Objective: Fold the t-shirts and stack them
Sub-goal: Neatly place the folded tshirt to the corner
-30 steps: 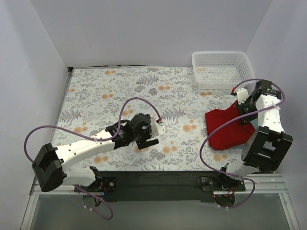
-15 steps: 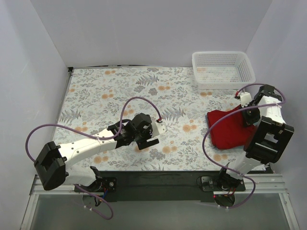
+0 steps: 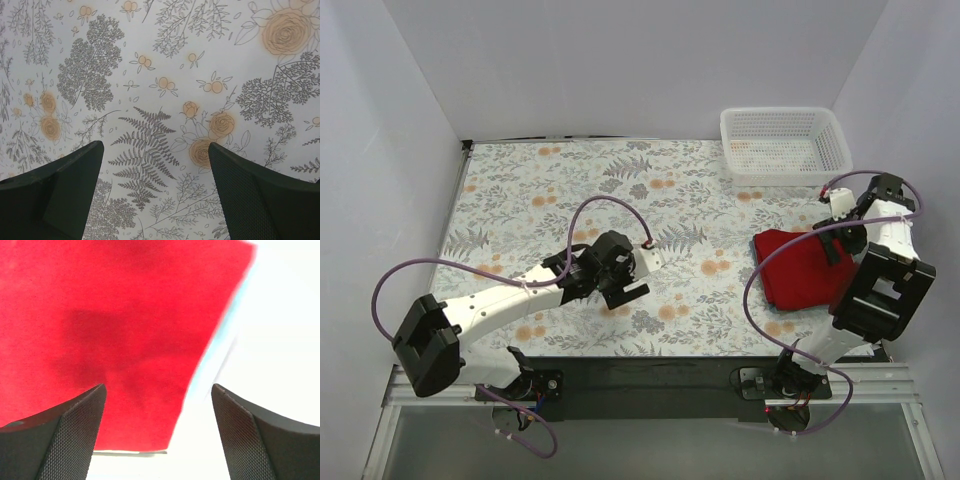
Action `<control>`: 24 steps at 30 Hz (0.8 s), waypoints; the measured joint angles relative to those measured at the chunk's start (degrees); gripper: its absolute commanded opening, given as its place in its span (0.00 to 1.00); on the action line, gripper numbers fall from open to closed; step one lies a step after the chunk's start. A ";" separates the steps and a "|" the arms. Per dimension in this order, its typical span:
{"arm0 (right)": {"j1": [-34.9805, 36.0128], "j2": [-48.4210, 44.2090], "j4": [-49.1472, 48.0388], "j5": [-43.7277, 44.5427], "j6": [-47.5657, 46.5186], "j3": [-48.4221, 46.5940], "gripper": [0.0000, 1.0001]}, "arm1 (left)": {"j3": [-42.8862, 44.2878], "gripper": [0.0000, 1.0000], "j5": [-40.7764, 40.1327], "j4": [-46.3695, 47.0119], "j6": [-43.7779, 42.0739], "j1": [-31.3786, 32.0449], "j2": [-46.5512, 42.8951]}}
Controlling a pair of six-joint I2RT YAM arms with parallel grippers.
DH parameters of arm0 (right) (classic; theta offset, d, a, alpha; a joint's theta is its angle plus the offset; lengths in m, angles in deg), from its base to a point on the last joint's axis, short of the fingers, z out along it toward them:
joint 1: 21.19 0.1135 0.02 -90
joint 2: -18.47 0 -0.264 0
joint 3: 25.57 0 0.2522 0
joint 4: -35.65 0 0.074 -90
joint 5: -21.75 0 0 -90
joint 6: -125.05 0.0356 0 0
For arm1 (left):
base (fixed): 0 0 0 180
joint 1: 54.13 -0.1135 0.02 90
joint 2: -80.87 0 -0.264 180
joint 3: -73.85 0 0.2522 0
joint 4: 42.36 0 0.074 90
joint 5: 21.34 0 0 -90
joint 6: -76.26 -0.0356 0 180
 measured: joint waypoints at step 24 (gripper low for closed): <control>37.99 -3.82 -0.79 -19.41 19.50 -10.75 0.98 | 14.43 0.86 36.50 -11.50 14.38 -57.79 4.72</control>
